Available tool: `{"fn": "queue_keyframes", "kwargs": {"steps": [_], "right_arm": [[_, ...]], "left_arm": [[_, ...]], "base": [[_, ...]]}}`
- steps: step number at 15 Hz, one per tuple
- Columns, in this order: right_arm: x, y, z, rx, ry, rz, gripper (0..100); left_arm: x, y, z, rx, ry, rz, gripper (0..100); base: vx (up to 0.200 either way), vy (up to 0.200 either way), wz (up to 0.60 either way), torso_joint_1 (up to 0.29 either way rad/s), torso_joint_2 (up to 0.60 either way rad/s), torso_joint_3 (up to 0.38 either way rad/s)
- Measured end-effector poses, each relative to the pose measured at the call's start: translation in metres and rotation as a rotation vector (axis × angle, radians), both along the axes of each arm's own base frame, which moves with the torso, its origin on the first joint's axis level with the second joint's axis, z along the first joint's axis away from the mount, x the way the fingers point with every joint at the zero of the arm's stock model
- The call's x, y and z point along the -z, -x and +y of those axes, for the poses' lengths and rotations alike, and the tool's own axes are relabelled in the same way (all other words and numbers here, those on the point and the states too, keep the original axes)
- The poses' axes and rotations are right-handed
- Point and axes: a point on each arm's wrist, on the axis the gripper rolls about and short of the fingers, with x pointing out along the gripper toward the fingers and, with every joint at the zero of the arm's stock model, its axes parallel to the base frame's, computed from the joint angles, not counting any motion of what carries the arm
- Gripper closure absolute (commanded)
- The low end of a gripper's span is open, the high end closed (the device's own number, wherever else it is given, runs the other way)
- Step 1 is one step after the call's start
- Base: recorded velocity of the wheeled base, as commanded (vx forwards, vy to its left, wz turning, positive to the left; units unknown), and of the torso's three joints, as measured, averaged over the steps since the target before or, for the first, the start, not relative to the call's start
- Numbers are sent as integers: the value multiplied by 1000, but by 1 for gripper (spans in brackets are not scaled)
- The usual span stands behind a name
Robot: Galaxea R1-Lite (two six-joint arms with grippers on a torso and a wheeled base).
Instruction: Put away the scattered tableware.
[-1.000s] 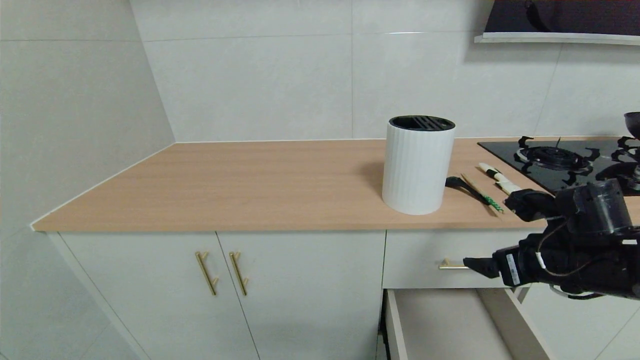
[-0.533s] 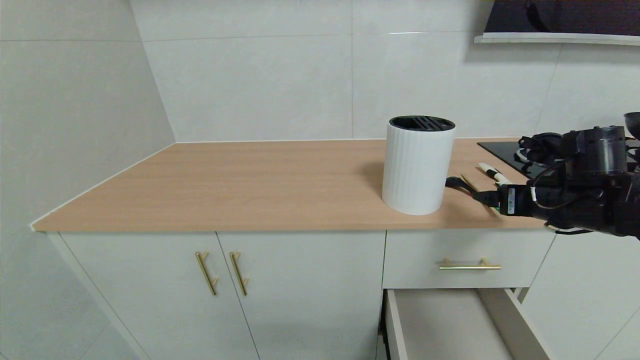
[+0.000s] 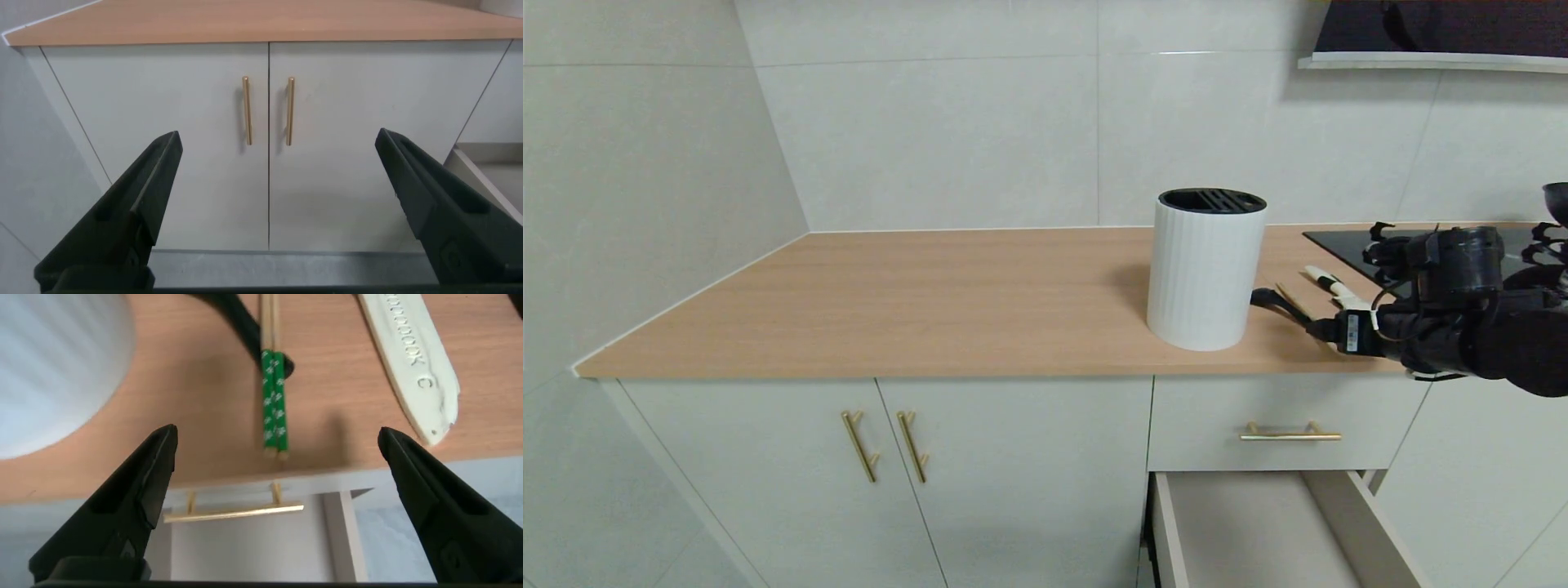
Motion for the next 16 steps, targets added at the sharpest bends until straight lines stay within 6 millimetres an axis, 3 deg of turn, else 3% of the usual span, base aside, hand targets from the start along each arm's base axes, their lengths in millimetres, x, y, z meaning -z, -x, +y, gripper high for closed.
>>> {"fn": "queue_keyframes", "kwargs": {"steps": [5,6,16], "right_arm": [[17,-13,-1,7,2,14,0],[19,-15,-1,8,1,10,100],[19,-16,0,25,-27,-6,100]], "left_arm": [[0,0,0,0,0,0,0],[0,0,0,0,0,0,0],[0,0,0,0,0,0,0]], "base": [[0,0,0,0,0,0],[0,0,0,0,0,0],[0,0,0,0,0,0]]}}
